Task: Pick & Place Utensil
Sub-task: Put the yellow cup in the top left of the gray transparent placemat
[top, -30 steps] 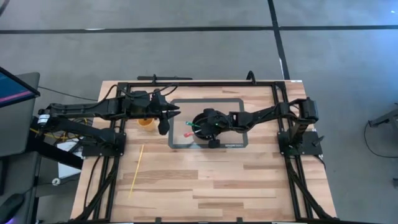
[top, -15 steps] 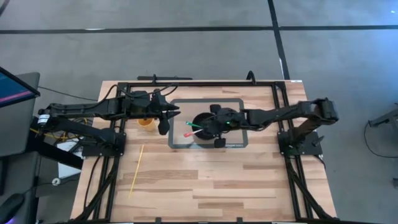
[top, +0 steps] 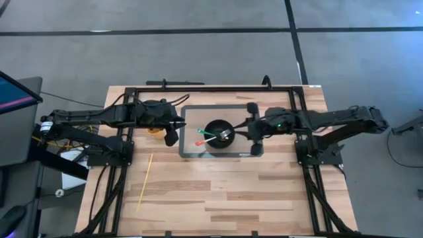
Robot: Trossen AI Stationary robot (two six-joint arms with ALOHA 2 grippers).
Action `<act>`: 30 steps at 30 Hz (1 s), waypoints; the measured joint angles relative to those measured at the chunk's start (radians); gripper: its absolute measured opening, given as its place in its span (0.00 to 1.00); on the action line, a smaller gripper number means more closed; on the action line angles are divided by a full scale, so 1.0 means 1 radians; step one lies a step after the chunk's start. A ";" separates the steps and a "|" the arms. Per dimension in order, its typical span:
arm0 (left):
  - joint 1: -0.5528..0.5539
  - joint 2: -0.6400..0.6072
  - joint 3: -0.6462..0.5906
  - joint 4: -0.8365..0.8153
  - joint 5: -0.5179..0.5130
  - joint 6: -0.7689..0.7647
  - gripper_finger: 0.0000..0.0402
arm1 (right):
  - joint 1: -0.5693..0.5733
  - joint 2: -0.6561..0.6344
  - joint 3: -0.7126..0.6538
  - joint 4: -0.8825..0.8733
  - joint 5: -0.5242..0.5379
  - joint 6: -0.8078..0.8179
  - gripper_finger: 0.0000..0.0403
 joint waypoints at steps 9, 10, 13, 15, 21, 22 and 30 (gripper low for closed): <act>0.000 -0.020 0.000 -0.164 -0.068 -0.048 0.23 | -0.059 -0.121 -0.242 0.219 -0.003 0.027 0.10; 0.000 -0.024 0.000 -0.181 -0.069 -0.054 0.23 | -0.069 -0.134 -0.277 0.272 -0.003 0.027 0.10; 0.000 -0.039 0.000 -0.235 -0.070 -0.088 0.23 | -0.099 -0.156 -0.376 0.456 -0.007 0.041 0.11; 0.001 -0.052 0.000 -0.279 -0.071 -0.120 0.23 | -0.121 -0.161 -0.430 0.555 -0.025 0.040 0.11; 0.005 -0.078 0.000 -0.450 -0.096 -0.258 0.23 | -0.178 -0.162 -0.465 0.602 -0.034 0.064 0.11; 0.005 -0.078 0.000 -0.476 -0.096 -0.275 0.23 | -0.183 -0.162 -0.465 0.602 -0.034 0.068 0.11; 0.005 -0.077 0.000 -0.520 -0.089 -0.310 0.25 | -0.188 -0.161 -0.465 0.603 -0.037 0.068 0.11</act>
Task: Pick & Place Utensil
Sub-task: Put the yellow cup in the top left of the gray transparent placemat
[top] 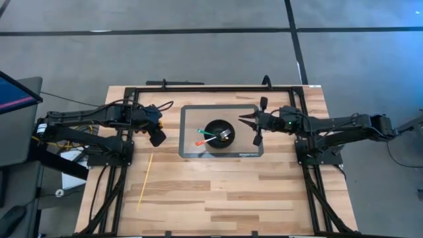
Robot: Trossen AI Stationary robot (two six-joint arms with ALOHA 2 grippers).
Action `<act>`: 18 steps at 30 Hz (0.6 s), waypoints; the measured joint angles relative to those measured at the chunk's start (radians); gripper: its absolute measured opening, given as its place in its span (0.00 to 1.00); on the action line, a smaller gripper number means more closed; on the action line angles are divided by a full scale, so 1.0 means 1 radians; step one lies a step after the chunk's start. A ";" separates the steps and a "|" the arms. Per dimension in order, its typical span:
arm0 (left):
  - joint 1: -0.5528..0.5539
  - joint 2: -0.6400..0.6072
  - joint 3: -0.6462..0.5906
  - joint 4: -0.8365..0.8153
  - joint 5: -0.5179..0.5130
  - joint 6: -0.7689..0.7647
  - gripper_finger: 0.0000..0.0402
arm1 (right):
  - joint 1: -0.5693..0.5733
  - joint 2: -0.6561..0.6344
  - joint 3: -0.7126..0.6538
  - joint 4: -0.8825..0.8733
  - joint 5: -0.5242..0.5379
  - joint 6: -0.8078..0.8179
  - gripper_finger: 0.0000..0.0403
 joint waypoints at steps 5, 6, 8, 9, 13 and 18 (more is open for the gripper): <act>-0.001 0.000 0.000 0.000 0.060 -0.037 0.34 | 0.000 0.000 0.000 0.048 0.000 -0.021 0.11; -0.001 0.000 0.000 0.000 0.060 -0.048 0.37 | 0.000 0.000 0.000 0.059 -0.001 -0.024 0.11; 0.000 0.000 0.000 0.000 0.054 -0.049 0.41 | 0.000 0.000 0.000 0.075 -0.010 -0.024 0.10; 0.000 0.000 0.000 0.000 0.040 -0.049 0.43 | 0.000 0.000 0.000 0.084 -0.016 -0.027 0.10; 0.000 0.000 0.000 0.000 -0.013 -0.050 0.47 | 0.000 0.000 0.000 0.101 -0.019 -0.052 0.10; 0.000 0.001 -0.002 0.004 -0.022 -0.102 0.47 | 0.000 0.000 0.000 0.101 -0.019 -0.053 0.10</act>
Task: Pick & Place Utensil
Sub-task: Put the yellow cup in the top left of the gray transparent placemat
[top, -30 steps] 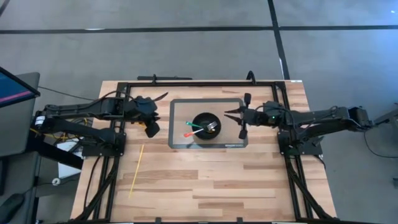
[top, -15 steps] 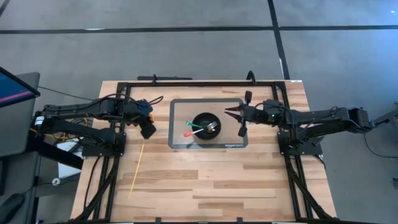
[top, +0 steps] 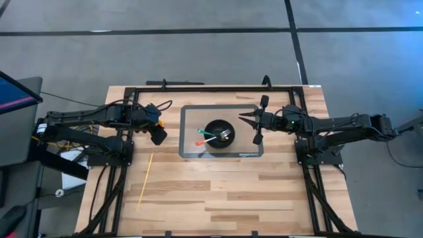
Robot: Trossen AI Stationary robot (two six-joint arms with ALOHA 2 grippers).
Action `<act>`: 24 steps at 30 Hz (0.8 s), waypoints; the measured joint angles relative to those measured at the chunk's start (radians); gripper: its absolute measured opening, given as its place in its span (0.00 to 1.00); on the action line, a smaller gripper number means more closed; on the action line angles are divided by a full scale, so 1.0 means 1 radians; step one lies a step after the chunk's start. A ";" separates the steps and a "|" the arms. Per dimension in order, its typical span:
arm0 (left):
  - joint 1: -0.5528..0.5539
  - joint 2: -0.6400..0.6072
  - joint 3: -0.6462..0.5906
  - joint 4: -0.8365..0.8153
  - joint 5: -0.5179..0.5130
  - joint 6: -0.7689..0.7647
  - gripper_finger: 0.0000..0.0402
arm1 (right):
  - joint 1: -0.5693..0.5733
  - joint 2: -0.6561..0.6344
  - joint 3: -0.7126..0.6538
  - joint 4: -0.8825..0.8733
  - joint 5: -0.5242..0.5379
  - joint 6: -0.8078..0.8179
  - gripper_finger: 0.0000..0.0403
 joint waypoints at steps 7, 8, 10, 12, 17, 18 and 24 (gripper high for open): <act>0.000 0.000 -0.123 0.039 -0.026 -0.003 0.42 | 0.000 0.000 0.000 0.000 0.000 0.001 0.10; 0.000 0.000 -0.142 0.051 -0.026 -0.003 0.42 | 0.000 0.000 0.000 0.000 0.000 0.002 0.10; 0.000 0.000 -0.171 0.070 -0.026 -0.003 0.41 | 0.000 0.000 0.000 -0.001 0.000 0.003 0.10; 0.000 0.000 -0.197 0.099 -0.026 -0.003 0.40 | 0.000 0.000 0.000 -0.002 0.000 0.003 0.10; 0.000 0.000 -0.250 0.156 -0.026 -0.003 0.39 | 0.000 0.000 0.000 -0.007 0.000 0.071 0.10; 0.000 0.000 -0.259 0.166 -0.027 -0.003 0.39 | -0.001 0.000 0.000 -0.010 0.000 0.082 0.10; 0.000 0.000 -0.323 0.192 -0.059 -0.003 0.39 | -0.003 0.000 0.000 -0.042 0.002 0.106 0.10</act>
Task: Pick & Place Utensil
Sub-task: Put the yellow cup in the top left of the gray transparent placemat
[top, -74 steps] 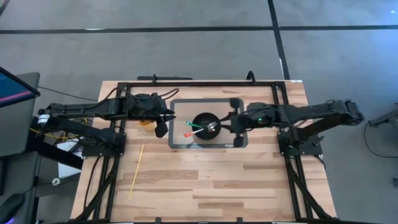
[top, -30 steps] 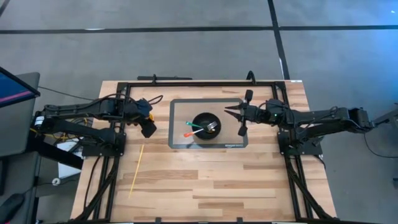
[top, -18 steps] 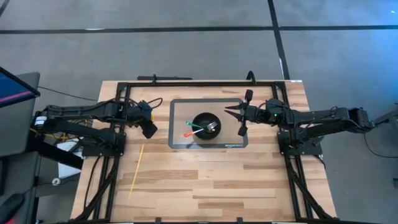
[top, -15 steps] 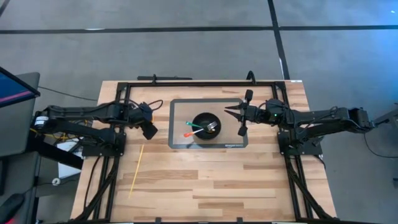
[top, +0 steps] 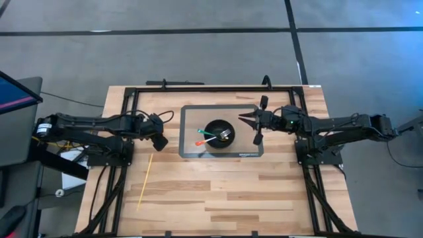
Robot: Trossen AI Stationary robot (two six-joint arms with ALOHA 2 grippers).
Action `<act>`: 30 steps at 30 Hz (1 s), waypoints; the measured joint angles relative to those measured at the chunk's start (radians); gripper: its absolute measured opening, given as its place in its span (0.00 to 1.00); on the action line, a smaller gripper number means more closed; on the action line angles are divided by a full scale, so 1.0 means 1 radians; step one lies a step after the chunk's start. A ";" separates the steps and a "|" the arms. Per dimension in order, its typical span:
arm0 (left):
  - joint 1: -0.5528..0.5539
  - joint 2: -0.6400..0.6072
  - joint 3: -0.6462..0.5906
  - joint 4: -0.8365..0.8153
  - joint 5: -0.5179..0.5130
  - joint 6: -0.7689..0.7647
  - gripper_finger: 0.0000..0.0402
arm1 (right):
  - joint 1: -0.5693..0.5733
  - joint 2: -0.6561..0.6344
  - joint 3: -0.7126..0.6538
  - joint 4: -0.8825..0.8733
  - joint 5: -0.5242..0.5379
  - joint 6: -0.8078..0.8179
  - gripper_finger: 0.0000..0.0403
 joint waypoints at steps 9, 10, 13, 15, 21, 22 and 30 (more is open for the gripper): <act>0.000 0.000 -0.042 0.062 -0.001 0.000 0.39 | -0.044 0.000 0.000 -0.042 0.001 0.120 0.10; 0.000 0.000 -0.042 0.064 -0.001 0.000 0.39 | -0.051 0.000 0.000 -0.049 0.001 0.130 0.10; 0.000 0.000 -0.042 0.068 -0.001 0.000 0.39 | -0.066 0.000 0.000 -0.054 0.001 0.138 0.10; 0.000 0.000 -0.042 0.068 -0.001 0.002 0.39 | -0.067 0.000 0.000 -0.057 0.002 0.140 0.10; 0.000 0.000 -0.042 0.068 -0.001 0.004 0.39 | -0.066 0.000 0.000 -0.062 0.001 0.140 0.10; 0.000 0.000 -0.042 0.068 -0.001 0.004 0.39 | -0.067 0.000 0.000 -0.062 0.001 0.140 0.10; 0.000 0.000 -0.042 0.070 -0.001 0.001 0.22 | -0.066 0.000 0.000 -0.062 0.001 0.140 0.10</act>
